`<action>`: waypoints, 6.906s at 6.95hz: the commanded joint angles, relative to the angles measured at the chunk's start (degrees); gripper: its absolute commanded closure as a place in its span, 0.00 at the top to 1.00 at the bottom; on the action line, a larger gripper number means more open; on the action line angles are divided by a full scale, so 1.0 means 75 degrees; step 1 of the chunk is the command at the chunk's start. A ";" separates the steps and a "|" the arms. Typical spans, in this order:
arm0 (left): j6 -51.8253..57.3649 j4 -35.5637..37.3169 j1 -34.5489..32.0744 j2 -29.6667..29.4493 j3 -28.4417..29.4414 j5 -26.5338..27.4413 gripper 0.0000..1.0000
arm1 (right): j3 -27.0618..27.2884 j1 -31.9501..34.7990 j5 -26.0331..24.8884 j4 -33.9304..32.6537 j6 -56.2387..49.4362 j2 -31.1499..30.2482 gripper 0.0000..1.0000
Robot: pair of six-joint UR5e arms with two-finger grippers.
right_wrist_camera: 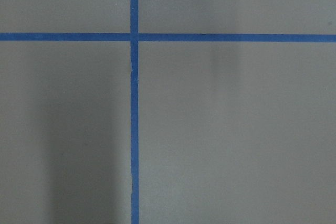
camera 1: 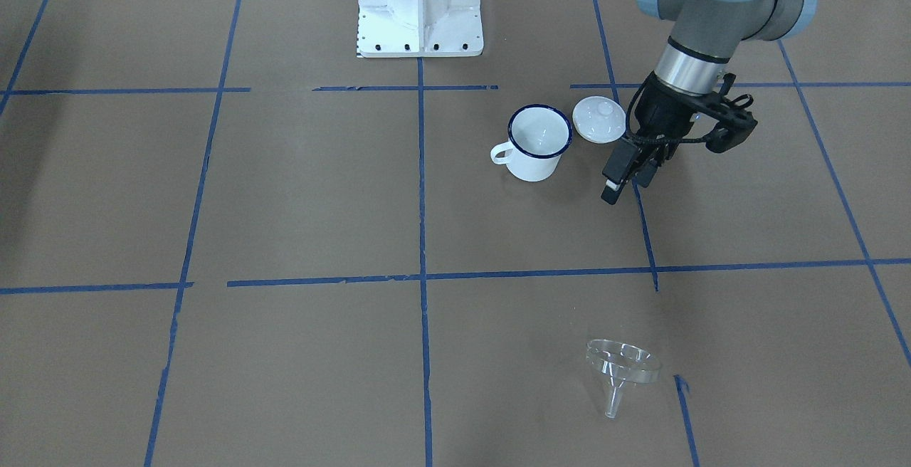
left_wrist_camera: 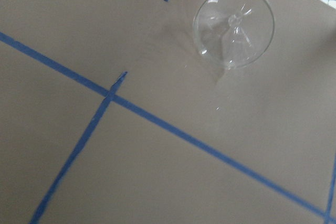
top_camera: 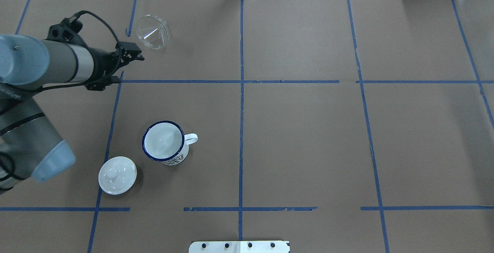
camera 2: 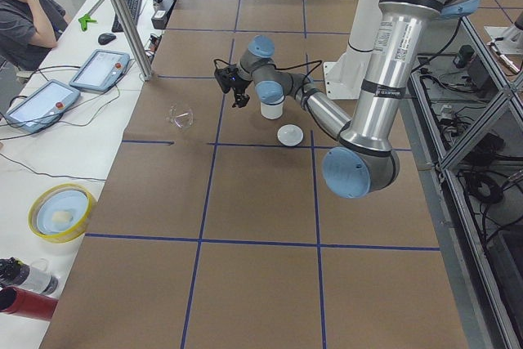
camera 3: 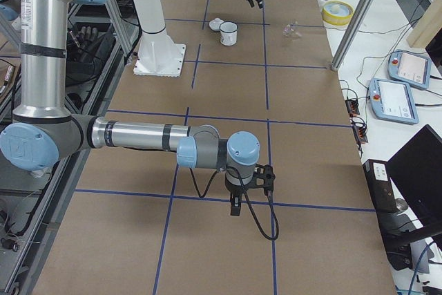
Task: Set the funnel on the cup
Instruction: 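Release the lid and move the left gripper to the glass funnel, then grasp the clear glass funnel with the left gripper and lift it, then carry the funnel over the mug and lower it onto the rim, then open the left gripper to release the funnel on the mug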
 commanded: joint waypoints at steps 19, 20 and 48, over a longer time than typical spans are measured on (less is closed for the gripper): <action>-0.3217 -0.4578 -0.0661 -0.2618 0.5377 0.1900 0.00 | 0.0004 0.0000 0.0000 0.0000 0.0000 0.0000 1.00; -0.3148 -0.4543 -0.0778 -0.2618 0.4840 0.1853 0.00 | 0.0004 0.0000 0.0000 0.0000 0.0000 0.0000 1.00; 0.3158 0.6883 0.1670 -0.2735 -0.0029 -0.1851 0.00 | 0.0004 0.0000 0.0000 0.0000 0.0000 0.0000 1.00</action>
